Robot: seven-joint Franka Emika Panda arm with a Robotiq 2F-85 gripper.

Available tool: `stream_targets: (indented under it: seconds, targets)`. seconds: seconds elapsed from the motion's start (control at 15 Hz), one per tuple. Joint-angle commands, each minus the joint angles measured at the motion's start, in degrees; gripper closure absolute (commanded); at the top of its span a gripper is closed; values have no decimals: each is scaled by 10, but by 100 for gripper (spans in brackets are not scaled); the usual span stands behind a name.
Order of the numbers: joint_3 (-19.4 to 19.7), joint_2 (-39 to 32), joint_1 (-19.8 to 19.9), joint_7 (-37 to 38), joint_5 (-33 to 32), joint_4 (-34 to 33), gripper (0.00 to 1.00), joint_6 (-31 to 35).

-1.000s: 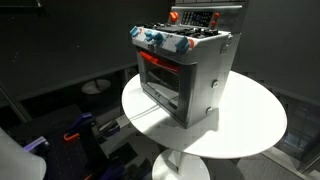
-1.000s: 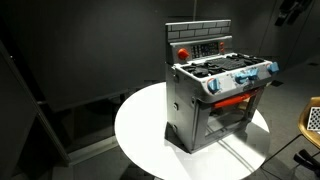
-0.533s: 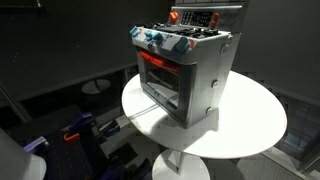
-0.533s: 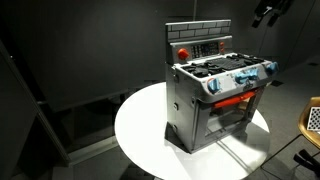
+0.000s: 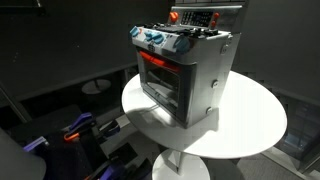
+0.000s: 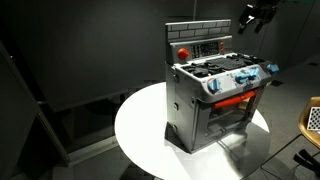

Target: Press the top switch on the stove

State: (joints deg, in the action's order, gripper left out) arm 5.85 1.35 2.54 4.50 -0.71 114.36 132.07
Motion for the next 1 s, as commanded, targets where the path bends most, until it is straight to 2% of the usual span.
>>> stream_targets:
  seconds: [0.0,0.93]
  targets:
    - [-8,-45,5,32,-12,-50,0,-8]
    - [-9,-143,-5,76,-13,-151,0,-58]
